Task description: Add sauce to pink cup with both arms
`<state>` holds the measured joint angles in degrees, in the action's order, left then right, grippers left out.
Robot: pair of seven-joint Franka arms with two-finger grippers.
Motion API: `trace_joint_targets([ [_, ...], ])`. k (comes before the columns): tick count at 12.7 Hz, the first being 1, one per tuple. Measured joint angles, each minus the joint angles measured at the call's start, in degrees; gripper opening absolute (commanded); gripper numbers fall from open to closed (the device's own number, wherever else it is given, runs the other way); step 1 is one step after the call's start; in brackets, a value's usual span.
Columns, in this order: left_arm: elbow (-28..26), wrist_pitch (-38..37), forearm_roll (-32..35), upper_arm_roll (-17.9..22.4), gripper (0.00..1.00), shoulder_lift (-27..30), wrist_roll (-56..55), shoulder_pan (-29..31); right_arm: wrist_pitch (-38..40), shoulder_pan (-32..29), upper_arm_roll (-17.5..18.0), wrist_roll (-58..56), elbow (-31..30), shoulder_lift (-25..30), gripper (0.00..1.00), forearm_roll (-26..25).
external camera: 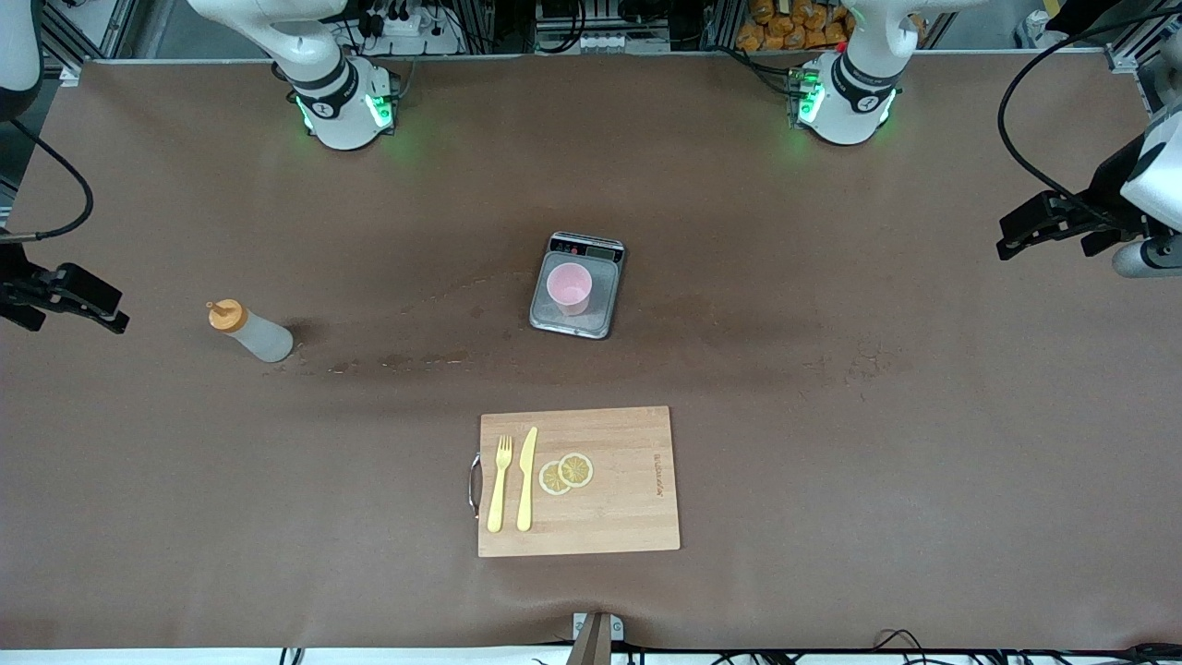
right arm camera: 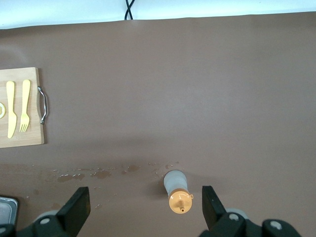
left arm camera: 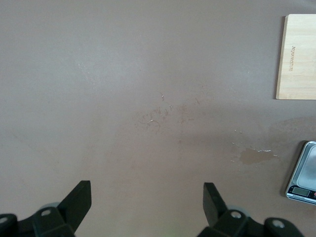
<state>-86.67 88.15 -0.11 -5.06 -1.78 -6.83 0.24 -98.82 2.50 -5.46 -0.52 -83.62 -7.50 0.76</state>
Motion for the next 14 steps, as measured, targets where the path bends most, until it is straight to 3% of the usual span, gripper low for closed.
trace_joint_targets([
  [14,0.0,0.0,0.0,0.0,1.0,0.0,0.0,0.0,0.1,0.6,0.4,2.1,0.7,0.0,1.0,-1.5],
])
